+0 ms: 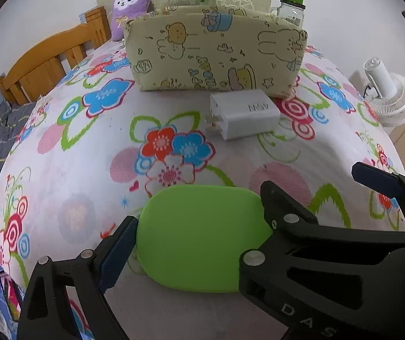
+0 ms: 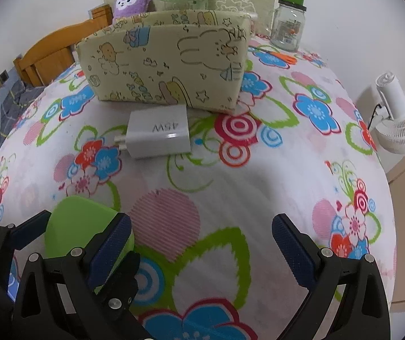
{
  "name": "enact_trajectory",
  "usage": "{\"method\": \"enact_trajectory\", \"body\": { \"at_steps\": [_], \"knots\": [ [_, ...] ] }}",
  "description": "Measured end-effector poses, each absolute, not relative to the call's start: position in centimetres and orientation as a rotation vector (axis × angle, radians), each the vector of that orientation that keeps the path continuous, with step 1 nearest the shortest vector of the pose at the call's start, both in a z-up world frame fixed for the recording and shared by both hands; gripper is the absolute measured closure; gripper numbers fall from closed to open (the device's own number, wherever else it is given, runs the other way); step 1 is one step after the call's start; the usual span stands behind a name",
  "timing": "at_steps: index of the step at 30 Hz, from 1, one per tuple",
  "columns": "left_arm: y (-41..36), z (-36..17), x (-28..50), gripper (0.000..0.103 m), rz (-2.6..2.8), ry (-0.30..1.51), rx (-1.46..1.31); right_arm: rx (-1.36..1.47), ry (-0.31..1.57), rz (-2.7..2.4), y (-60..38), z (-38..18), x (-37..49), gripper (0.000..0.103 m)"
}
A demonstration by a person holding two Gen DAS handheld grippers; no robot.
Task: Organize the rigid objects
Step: 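Move the left tool to the green pad while the right tool approaches the white wall charger, then close the left tool on the green pad while the right tool grasps the wall charger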
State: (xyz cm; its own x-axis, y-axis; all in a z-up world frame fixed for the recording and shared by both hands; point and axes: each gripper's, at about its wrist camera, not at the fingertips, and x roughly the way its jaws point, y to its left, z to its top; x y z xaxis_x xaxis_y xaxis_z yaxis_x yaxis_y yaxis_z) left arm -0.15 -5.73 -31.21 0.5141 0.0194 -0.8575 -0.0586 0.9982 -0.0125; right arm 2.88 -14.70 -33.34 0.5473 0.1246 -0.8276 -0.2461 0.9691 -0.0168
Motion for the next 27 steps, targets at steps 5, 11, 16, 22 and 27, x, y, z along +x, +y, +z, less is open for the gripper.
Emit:
{"method": "enact_trajectory", "body": {
  "at_steps": [5, 11, 16, 22, 27],
  "knots": [
    [-5.1, -30.9, 1.2, 0.008, 0.042, 1.016, -0.038, -0.125, 0.953, 0.216, -14.1, -33.0, 4.1, 0.002],
    [-4.3, -30.8, 2.6, 0.008, 0.035, 1.014, -0.028, -0.116, 0.944, 0.221, -13.2, -32.8, 5.6, 0.002],
    [-3.3, -30.9, 3.6, 0.008, 0.041, 1.021, -0.026, -0.118, 0.938, 0.234, -11.9, -32.9, 6.6, 0.002],
    [-1.9, -31.2, 4.3, 0.008, 0.047, 1.035, -0.023, -0.127, 0.946, 0.257, -10.1, -33.3, 7.7, 0.002],
    [-1.0, -31.4, 5.2, 0.008, 0.046, 1.040, -0.017, -0.122, 0.939, 0.253, -9.1, -33.6, 8.5, 0.002]
  ]
}}
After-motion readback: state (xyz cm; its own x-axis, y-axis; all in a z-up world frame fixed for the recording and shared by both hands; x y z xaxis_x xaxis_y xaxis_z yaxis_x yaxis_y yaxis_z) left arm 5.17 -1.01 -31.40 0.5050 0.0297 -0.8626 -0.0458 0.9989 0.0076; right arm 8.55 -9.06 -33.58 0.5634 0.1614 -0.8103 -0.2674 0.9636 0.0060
